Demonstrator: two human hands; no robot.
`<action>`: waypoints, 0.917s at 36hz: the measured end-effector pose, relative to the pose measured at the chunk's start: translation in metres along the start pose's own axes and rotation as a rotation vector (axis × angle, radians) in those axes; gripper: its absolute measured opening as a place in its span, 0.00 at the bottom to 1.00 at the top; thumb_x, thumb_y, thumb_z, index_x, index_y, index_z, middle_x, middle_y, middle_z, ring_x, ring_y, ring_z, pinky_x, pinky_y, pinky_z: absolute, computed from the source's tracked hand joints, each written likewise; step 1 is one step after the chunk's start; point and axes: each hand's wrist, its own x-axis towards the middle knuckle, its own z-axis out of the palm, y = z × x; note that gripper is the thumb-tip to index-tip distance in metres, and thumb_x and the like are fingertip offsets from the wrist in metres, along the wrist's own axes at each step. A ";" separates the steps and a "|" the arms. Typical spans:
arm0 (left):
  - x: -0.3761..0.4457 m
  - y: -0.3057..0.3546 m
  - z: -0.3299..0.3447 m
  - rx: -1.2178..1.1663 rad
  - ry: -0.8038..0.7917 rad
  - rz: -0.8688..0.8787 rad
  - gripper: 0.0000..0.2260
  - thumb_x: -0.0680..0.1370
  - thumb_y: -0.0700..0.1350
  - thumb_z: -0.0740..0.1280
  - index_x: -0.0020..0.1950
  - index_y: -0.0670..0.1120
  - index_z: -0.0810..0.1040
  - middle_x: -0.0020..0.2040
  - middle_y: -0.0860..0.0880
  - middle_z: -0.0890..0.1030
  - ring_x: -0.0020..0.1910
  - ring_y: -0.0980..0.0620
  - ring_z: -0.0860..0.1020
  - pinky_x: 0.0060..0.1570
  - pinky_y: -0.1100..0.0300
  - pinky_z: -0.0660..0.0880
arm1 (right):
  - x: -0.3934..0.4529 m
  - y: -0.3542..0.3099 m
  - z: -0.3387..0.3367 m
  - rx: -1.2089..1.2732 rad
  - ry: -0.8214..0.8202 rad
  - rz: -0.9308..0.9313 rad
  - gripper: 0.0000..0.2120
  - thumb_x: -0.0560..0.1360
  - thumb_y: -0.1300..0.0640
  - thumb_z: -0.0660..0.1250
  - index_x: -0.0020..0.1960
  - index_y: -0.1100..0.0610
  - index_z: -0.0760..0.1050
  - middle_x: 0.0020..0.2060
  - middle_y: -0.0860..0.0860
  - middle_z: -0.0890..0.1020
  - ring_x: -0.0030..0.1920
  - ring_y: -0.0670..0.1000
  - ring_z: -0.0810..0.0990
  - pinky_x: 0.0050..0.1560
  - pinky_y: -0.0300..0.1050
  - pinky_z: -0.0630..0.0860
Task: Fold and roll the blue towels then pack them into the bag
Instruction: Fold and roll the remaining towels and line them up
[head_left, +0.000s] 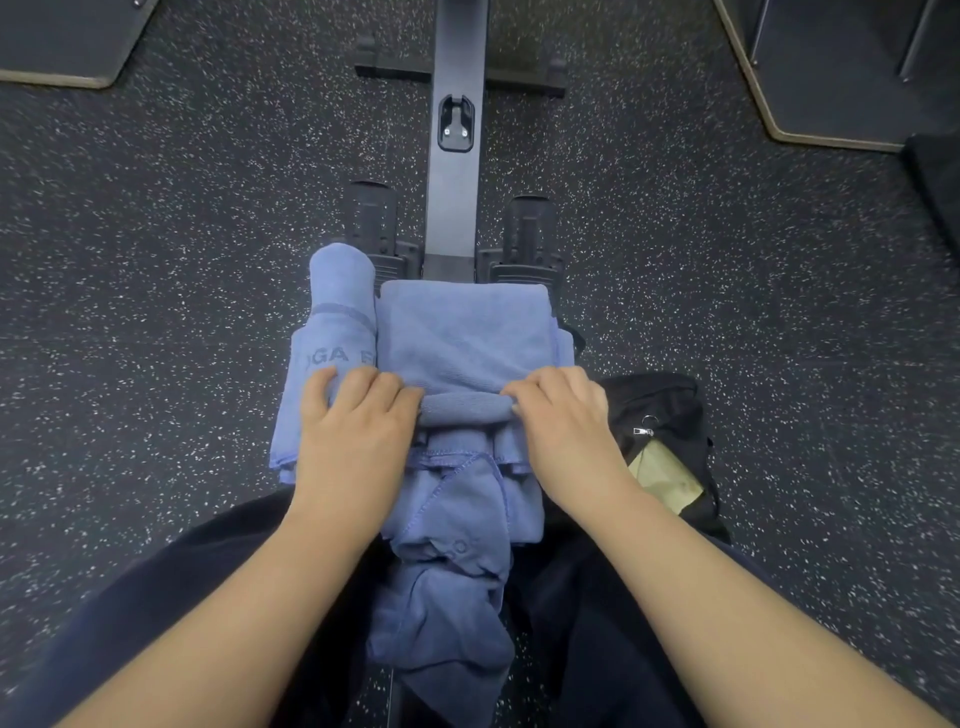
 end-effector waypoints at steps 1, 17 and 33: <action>0.001 0.000 -0.002 0.004 -0.009 0.001 0.12 0.71 0.37 0.58 0.46 0.45 0.81 0.39 0.49 0.78 0.47 0.46 0.74 0.61 0.47 0.59 | 0.000 0.000 0.000 0.003 -0.013 0.008 0.21 0.59 0.67 0.76 0.49 0.55 0.77 0.44 0.51 0.76 0.47 0.53 0.65 0.46 0.46 0.57; 0.021 0.001 -0.012 -0.015 -0.066 -0.031 0.09 0.64 0.34 0.64 0.37 0.47 0.76 0.37 0.48 0.75 0.40 0.45 0.76 0.55 0.48 0.58 | 0.008 -0.008 -0.003 -0.088 0.175 0.010 0.11 0.65 0.64 0.66 0.46 0.56 0.80 0.39 0.53 0.74 0.42 0.53 0.63 0.41 0.46 0.66; 0.010 0.008 0.002 0.063 -0.133 0.031 0.06 0.70 0.44 0.70 0.44 0.46 0.75 0.42 0.47 0.75 0.45 0.45 0.74 0.55 0.46 0.62 | 0.006 -0.012 0.003 0.002 0.201 -0.003 0.08 0.66 0.59 0.60 0.44 0.58 0.73 0.42 0.53 0.76 0.44 0.53 0.68 0.45 0.46 0.67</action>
